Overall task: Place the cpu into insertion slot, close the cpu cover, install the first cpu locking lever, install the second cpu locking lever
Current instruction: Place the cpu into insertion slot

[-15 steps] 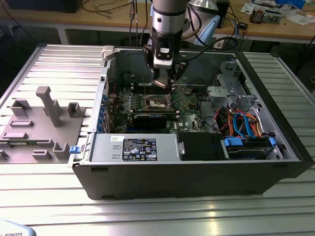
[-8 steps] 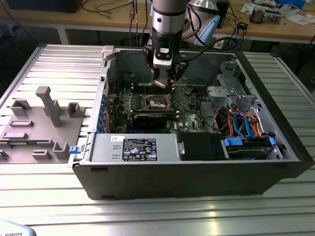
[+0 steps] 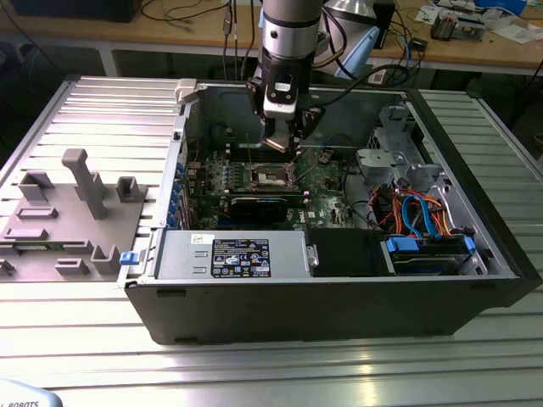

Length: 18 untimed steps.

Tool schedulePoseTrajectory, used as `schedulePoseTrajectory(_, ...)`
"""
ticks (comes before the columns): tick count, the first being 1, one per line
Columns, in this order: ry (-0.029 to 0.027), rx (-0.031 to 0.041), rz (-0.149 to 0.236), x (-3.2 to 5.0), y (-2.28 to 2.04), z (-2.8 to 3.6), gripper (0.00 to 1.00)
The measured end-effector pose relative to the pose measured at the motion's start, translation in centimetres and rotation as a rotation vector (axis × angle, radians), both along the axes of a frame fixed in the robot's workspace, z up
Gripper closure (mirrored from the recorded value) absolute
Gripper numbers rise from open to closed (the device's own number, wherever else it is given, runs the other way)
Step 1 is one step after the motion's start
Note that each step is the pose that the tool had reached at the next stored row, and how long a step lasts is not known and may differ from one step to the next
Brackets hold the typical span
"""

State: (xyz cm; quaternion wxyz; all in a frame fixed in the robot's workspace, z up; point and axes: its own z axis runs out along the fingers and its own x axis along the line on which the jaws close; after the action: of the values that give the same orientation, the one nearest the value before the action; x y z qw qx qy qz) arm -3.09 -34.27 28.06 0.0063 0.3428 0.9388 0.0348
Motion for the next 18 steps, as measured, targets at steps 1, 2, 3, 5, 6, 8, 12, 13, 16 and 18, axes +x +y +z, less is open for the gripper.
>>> schedulePoseTrajectory(1, 0.0, 0.0, -0.001, 0.0, 0.0, 0.0, 0.45)
schedulePoseTrajectory(2, 0.0, 0.0, -0.002, 0.0, 0.0, 0.0, 0.45)
schedulePoseTrajectory(3, 0.0, 0.0001, -0.003, 0.0, 0.0, -0.01, 0.45)
schedulePoseTrajectory(5, 0.0, 0.0, -0.006, 0.0, 0.0, -0.01, 0.45)
schedulePoseTrajectory(6, 0.0, 0.0, -0.008, 0.0, 0.0, -0.01, 0.45)
schedulePoseTrajectory(8, 0.0, 0.0, -0.011, 0.0, 0.0, -0.02, 0.45)
schedulePoseTrajectory(12, 0.0, 0.0, -0.018, 0.0, 0.0, -0.03, 0.45)
schedulePoseTrajectory(13, 0.0, 0.0, -0.019, 0.0, 0.0, -0.03, 0.45)
schedulePoseTrajectory(16, 0.0, 0.0, -0.023, 0.0, 0.0, -0.04, 0.45)
schedulePoseTrajectory(18, 0.0, 0.0, -0.025, 0.0, 0.0, -0.04, 0.45)
